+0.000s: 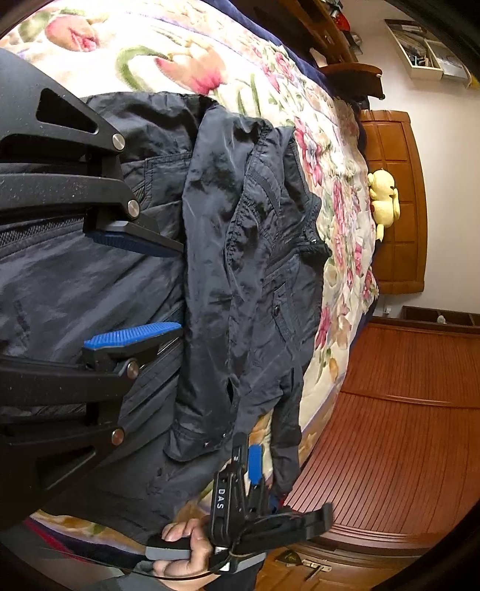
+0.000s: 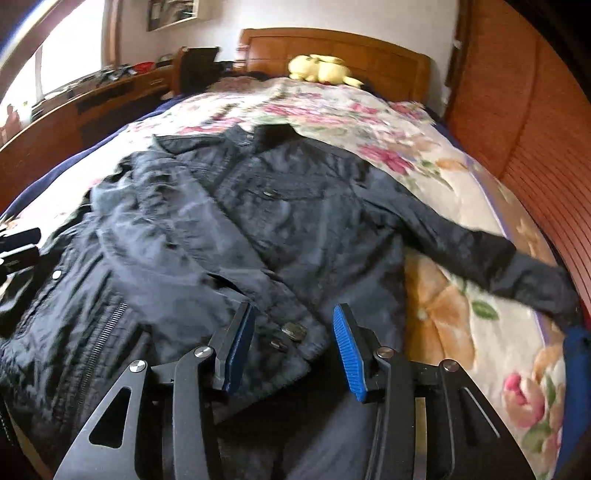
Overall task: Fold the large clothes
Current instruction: 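Reach the right gripper to the other sleeve cuff and grasp it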
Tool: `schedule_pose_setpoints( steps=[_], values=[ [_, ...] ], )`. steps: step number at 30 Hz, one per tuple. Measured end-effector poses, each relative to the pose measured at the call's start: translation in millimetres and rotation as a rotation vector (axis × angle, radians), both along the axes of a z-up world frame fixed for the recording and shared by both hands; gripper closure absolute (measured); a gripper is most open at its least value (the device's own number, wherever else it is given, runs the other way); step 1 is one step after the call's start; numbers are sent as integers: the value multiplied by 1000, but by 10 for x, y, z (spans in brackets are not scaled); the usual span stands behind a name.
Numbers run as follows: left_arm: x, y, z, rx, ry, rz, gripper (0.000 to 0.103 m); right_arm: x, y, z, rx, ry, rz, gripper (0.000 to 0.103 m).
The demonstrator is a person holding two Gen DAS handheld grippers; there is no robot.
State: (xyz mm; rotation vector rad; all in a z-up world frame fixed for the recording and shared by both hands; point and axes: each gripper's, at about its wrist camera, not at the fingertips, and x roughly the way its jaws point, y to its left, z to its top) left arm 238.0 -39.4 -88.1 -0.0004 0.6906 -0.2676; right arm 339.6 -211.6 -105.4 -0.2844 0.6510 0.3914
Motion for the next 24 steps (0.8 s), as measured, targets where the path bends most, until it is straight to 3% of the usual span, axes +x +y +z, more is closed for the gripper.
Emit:
schedule_pose_setpoints(
  steps=[4,9,11,16,24],
  values=[
    [-28,-33,-26,-4,3,-7,66,56,205,-107,3,46,56,57],
    [-45,-52,-44,1,3,-7,66,237,268,-541,-41,162,60,57],
    [-41,-48,-48,-1,4,-4,66,241,234,-640,-46,156,80,57],
    [-32,-37,-80,-1,12,0,66,254,40,-505,-42,190,67,57],
    [12,-59,-111,-17,21,1,66,525,-833,-58,-41,104,-106,56]
  ],
)
